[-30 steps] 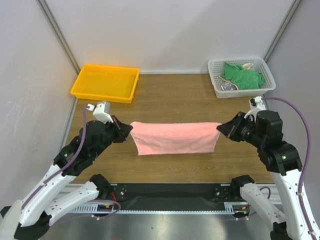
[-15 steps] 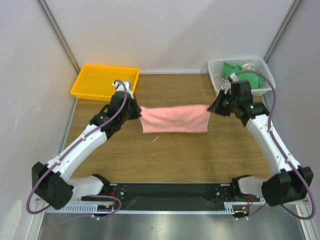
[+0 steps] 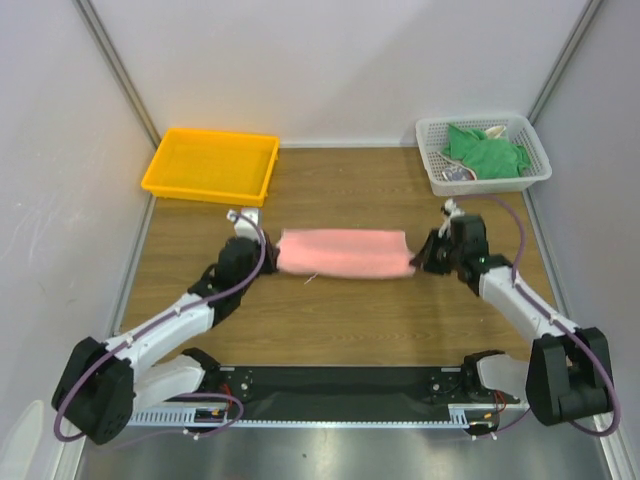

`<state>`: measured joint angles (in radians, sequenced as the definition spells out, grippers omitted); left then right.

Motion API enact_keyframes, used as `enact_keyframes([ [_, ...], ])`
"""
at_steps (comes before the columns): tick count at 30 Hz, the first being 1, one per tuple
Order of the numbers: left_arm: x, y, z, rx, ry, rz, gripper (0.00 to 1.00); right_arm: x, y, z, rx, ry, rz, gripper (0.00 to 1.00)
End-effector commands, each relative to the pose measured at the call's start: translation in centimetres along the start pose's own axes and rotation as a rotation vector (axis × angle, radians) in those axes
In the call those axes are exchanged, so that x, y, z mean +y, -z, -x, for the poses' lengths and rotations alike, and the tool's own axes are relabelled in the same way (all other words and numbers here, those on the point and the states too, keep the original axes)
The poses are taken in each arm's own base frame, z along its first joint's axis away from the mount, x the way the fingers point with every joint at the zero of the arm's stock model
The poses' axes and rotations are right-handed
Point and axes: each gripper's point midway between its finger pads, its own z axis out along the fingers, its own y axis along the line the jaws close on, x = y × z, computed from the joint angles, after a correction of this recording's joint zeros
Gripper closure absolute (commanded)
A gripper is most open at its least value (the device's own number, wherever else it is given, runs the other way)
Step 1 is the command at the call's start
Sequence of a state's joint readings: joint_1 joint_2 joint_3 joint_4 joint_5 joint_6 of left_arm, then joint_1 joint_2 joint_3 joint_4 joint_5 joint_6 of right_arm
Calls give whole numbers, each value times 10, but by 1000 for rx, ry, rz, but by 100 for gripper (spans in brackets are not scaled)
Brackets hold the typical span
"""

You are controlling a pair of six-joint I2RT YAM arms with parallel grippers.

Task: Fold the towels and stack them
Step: Fold the towel

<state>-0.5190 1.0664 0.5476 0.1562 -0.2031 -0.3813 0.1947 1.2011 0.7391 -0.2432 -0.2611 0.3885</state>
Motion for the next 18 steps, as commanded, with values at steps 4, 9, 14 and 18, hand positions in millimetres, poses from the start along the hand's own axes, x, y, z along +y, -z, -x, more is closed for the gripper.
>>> enact_keyframes([
  [4, -13, 45, -42, -28, 104, -39, 100, -11, 27, -44, -10, -52, 4, 100],
  [9, -25, 67, -78, 73, 139, -95, 98, -14, 42, -79, 66, -121, 4, 96],
  [14, -10, 84, -86, 174, 128, 11, 50, -7, 51, -98, 168, -173, 23, 55],
  [18, -1, 99, -44, 99, 158, 92, 0, -7, 59, -82, 162, -180, -34, 20],
])
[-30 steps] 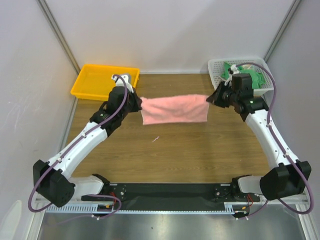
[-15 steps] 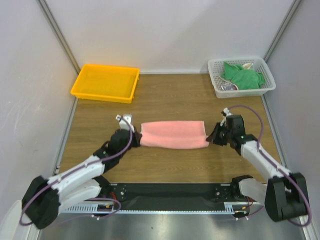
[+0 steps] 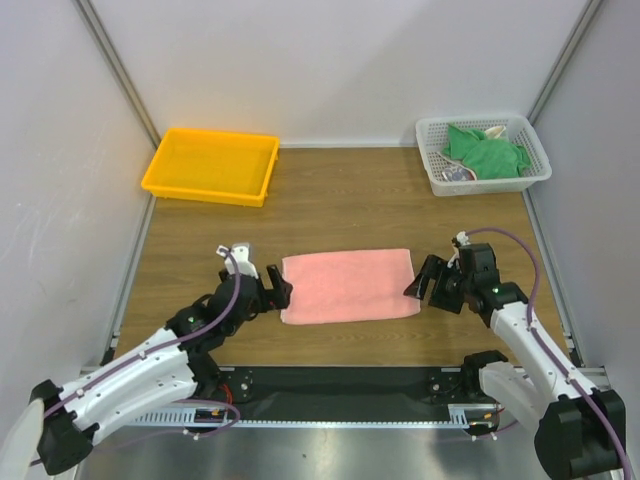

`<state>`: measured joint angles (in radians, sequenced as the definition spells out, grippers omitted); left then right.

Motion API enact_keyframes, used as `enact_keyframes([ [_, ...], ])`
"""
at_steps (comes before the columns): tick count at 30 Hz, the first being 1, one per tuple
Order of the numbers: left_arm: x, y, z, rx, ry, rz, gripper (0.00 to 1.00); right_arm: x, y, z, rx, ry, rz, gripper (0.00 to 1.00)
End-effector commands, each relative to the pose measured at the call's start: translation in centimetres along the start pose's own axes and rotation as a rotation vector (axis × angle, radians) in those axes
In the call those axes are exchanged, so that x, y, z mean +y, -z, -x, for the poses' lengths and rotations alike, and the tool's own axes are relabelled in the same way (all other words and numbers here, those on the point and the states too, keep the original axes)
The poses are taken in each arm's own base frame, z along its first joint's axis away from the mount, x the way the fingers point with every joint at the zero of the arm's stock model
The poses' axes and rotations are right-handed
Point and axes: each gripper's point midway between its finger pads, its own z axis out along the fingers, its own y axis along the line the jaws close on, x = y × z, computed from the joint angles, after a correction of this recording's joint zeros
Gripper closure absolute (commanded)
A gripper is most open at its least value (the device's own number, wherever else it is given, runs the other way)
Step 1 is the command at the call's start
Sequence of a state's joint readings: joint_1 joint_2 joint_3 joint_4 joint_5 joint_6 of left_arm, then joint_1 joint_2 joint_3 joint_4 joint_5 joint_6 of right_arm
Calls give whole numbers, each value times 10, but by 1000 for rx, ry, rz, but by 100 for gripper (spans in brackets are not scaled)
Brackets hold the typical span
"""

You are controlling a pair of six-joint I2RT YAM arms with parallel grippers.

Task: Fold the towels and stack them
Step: Fold the towel

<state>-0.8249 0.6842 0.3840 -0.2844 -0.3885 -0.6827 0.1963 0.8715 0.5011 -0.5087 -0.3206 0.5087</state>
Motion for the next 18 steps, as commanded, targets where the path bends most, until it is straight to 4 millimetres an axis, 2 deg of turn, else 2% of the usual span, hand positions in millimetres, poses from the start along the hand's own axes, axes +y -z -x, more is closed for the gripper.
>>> enact_keyframes([
  [1, -3, 29, 59, -132, 77, 69, 0, 11, 12, 23, -20, -3, -33, 16],
  [3, -4, 29, 75, -178, 59, 93, 0, 21, 17, 47, -77, 29, -34, 14],
  [5, -10, 25, 92, -228, 56, 96, 0, 16, 10, 65, -117, 40, -80, 13],
  [6, -9, 12, 87, -198, 32, 124, 0, 19, 6, 79, -159, 49, -75, 13],
  [7, -8, 5, 96, -206, 56, 135, 0, 22, 3, 91, -188, 57, -76, 13],
  [8, -7, -6, 94, -177, 66, 144, 0, 19, -6, 95, -181, 44, -94, 14],
  [9, -7, -16, 91, -146, 72, 141, 3, 24, -10, 108, -215, 48, -82, 14],
  [10, -15, -35, 76, -54, 66, 114, 4, 28, -14, 117, -233, 52, -67, 16],
  [11, -18, -49, 77, -26, 74, 115, 8, 31, -24, 122, -223, 33, -56, 23],
  [12, -17, -50, 78, -30, 74, 115, 10, 34, -27, 130, -238, 37, -47, 28],
  [13, -23, -61, 77, -2, 56, 116, 12, 46, -30, 136, -234, 53, 1, 33],
  [14, -26, -65, 77, 6, 53, 113, 15, 45, -37, 136, -224, 54, 4, 34],
  [15, -27, -70, 75, 18, 52, 114, 24, 44, -49, 135, -199, 53, 18, 36],
  [17, -29, -81, 68, 48, 55, 115, 25, 40, -64, 131, -155, 60, 14, 38],
  [18, -27, -84, 64, 60, 58, 127, 25, 32, -77, 121, -97, 55, 2, 38],
])
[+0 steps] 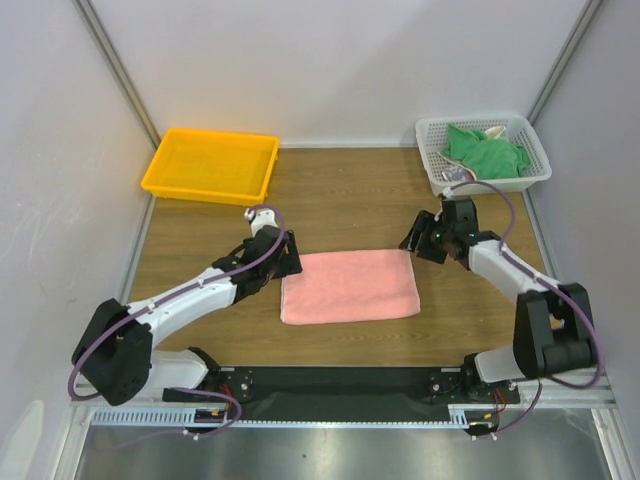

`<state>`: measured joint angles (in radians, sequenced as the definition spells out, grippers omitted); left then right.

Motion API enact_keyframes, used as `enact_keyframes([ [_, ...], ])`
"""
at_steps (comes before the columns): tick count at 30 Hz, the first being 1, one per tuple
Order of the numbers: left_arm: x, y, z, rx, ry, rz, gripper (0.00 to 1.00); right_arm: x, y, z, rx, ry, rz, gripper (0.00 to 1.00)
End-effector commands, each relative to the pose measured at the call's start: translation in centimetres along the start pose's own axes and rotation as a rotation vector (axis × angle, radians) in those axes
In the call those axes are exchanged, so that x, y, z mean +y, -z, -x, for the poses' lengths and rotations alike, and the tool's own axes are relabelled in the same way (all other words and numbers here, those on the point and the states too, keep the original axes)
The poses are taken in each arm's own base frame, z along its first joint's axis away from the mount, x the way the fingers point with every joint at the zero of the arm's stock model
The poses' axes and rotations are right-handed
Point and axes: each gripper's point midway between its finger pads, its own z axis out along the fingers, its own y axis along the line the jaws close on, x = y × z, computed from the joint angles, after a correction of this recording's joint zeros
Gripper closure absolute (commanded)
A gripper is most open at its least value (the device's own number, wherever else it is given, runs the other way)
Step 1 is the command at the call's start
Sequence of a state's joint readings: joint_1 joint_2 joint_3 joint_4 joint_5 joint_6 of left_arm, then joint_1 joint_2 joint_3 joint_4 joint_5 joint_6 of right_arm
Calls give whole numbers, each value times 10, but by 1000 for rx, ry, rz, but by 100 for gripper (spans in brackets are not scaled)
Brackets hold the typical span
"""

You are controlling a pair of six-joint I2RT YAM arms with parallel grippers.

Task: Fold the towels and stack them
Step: Fold the towel, then neatly place the folded towel into the bin

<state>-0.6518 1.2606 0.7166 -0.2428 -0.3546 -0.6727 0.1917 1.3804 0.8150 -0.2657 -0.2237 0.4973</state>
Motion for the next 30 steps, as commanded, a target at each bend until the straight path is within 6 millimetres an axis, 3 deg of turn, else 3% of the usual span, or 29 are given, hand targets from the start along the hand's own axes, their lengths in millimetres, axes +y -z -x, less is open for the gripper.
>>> enact_keyframes([
  [1, -25, -7, 16, -14, 35, -67, 24, 8, -22, 8, 17, 31, 50, 38],
  [5, -9, -18, -15, 72, 46, -10, 16, -21, -33, -16, 78, 6, -46, 38],
  [9, 2, -16, -40, 128, 55, -10, 10, -29, -29, -30, 107, -11, -72, 24],
  [12, -1, -12, -44, 130, 85, -48, 8, -29, -22, -36, 125, -17, -73, 17],
  [19, -1, -16, -69, 173, 126, -105, 8, -43, -14, -54, 162, -22, -122, 16],
  [28, 4, -20, -82, 196, 139, -95, 20, -51, -15, -75, 195, -41, -121, 19],
  [30, 8, -21, -83, 202, 139, -83, 30, -52, -15, -80, 202, -50, -118, 25],
])
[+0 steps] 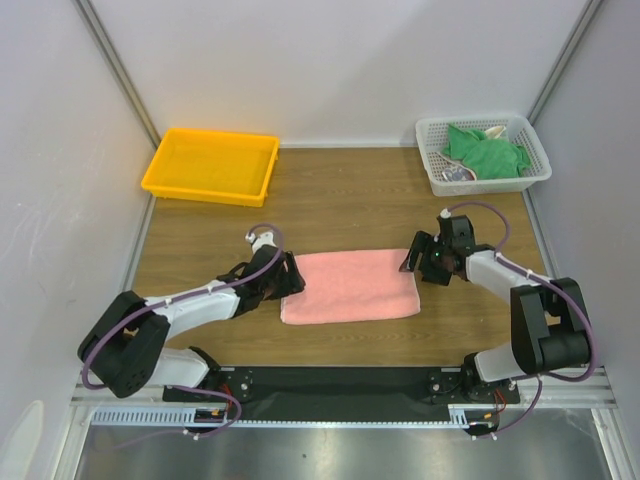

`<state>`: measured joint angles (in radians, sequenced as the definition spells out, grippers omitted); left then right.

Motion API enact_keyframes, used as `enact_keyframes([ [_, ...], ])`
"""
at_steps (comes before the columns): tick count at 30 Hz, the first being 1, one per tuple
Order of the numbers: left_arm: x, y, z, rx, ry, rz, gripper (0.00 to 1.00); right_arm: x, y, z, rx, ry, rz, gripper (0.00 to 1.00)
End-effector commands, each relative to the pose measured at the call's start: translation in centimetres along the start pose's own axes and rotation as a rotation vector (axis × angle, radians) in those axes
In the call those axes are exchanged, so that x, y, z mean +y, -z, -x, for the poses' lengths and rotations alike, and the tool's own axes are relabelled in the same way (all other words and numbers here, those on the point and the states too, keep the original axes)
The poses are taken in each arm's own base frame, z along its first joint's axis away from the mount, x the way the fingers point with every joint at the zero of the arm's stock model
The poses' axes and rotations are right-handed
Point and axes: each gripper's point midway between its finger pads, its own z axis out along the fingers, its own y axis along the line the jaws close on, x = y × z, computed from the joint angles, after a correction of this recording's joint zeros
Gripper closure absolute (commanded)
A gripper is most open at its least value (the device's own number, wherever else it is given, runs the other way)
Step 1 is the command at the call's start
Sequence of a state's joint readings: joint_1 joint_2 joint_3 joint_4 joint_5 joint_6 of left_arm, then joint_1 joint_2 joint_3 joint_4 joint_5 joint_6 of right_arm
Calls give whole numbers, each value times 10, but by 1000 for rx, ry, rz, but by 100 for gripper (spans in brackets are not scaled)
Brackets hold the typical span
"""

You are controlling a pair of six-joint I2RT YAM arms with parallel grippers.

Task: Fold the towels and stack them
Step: Neatly place the folded towel into the bin

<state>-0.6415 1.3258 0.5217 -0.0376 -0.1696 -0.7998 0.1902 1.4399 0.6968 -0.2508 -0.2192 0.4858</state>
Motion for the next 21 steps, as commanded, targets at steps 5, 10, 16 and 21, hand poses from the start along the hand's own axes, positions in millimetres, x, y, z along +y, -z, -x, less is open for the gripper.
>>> enact_keyframes([
  [5, 16, -4, 4, 18, 0, 57, 32, -15, 5, -20, 46, -21, -57, 27],
  [10, 5, 23, 70, -103, -58, 49, 13, 24, 42, 27, -48, 30, 15, 25],
  [16, -10, 58, 191, -369, -63, 68, 8, 73, 89, 83, -219, 93, 137, 20],
  [21, 14, 47, 283, -469, -83, 168, 6, 82, 83, 91, -206, 124, 164, 19],
])
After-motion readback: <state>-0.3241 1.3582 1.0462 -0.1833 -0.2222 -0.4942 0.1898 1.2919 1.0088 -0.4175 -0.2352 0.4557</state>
